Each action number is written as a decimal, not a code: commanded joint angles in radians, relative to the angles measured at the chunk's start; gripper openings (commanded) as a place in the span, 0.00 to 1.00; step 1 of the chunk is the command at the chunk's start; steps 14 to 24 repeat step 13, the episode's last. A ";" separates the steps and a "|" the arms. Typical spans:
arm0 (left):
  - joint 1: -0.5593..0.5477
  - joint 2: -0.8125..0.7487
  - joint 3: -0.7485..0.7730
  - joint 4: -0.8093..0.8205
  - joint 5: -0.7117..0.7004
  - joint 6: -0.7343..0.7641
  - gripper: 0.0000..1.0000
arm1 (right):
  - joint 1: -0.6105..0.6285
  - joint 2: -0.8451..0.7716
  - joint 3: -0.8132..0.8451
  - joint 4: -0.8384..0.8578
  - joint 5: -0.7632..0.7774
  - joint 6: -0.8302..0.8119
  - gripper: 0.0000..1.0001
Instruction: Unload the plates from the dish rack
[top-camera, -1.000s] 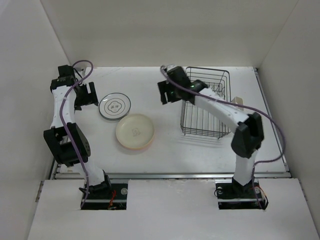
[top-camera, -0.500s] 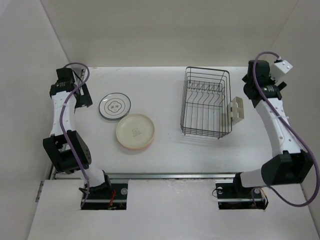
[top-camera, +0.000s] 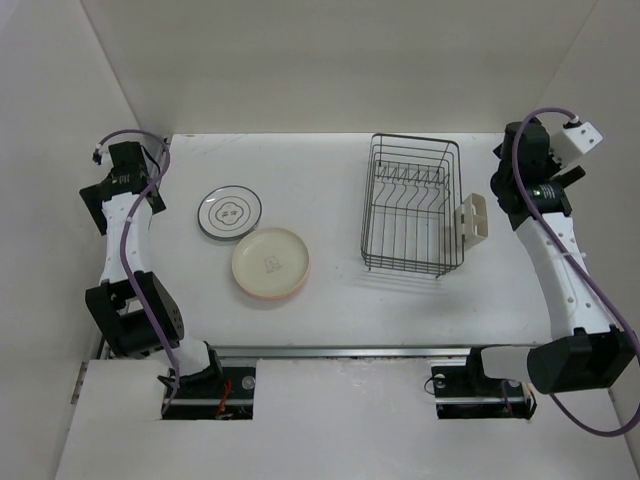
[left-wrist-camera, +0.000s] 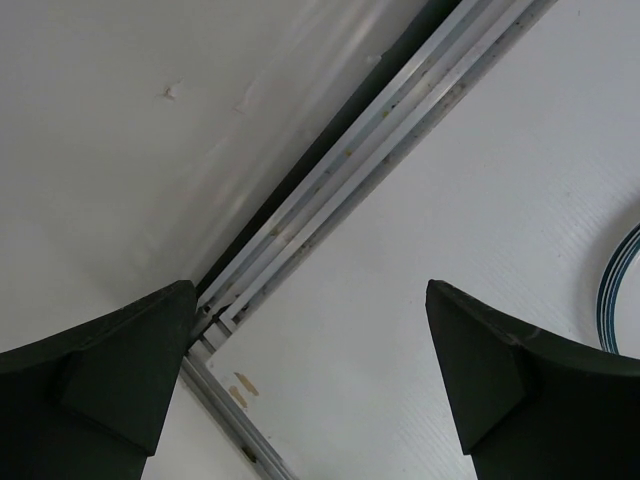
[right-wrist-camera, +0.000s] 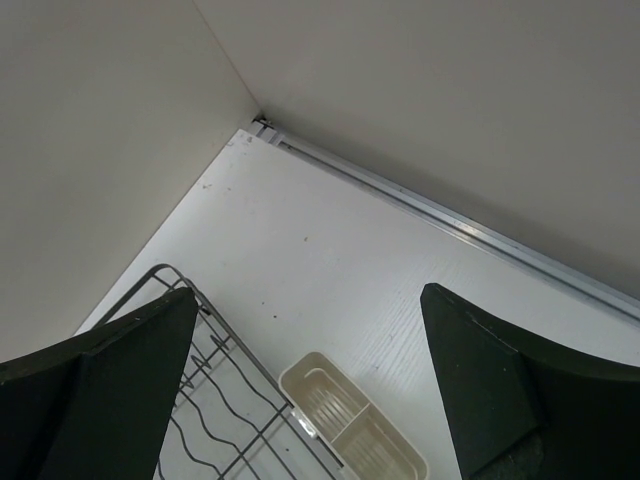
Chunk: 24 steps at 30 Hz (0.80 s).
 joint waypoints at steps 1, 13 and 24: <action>0.003 -0.050 -0.007 0.026 -0.030 -0.022 0.99 | 0.006 -0.010 0.012 0.058 -0.005 0.000 0.99; 0.003 -0.068 -0.041 0.037 -0.021 -0.013 0.99 | 0.006 -0.041 -0.022 0.106 -0.017 0.009 0.99; 0.003 -0.068 -0.041 0.037 -0.021 -0.013 0.99 | 0.006 -0.041 -0.022 0.106 -0.017 0.009 0.99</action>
